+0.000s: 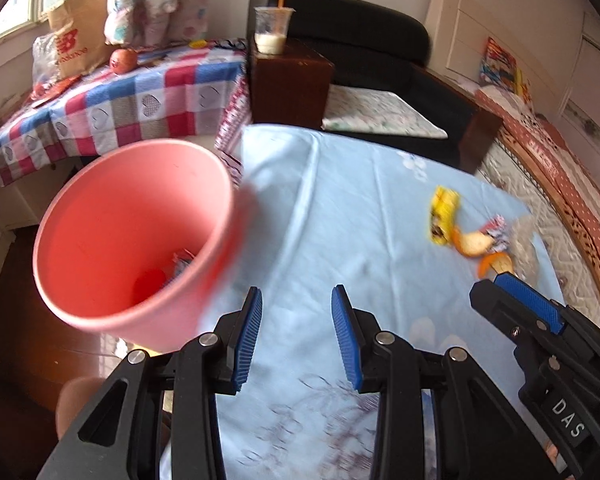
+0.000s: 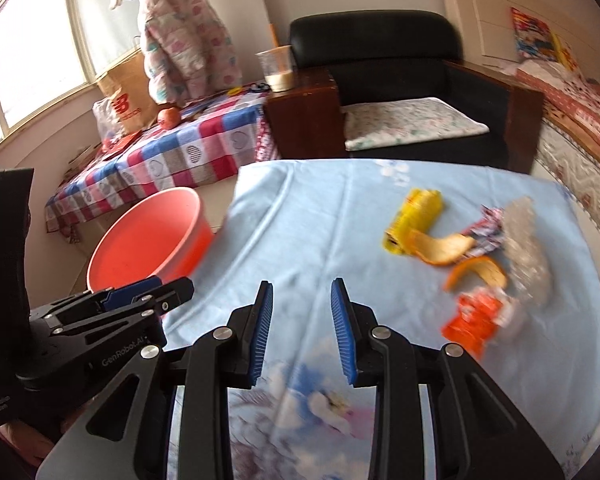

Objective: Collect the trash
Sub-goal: 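Move both tools back over the table toward the remaining trash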

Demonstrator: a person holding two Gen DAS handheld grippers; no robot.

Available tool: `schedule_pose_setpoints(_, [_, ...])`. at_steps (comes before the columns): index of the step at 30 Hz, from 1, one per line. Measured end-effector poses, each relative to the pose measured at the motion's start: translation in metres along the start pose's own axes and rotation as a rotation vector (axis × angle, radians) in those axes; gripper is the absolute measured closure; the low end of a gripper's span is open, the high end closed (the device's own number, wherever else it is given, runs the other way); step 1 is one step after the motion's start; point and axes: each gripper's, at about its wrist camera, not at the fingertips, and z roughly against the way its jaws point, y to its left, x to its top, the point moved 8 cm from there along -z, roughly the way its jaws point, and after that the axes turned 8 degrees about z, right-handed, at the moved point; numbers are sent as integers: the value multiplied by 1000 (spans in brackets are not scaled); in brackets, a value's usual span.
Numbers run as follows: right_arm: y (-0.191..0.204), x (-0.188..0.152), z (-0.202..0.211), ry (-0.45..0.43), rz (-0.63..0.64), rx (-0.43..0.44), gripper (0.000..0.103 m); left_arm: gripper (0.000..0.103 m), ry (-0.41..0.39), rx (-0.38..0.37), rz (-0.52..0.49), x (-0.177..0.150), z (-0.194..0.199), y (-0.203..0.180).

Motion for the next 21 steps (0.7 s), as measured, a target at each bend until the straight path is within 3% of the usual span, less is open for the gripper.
schedule_pose_setpoints(10, [-42, -16, 24, -28, -42, -56, 72, 68, 151, 30, -53, -50, -17, -35])
schedule_pose_setpoints(21, [-98, -47, 37, -14, -124, -103, 72, 68, 161, 30, -165, -67, -18, -72])
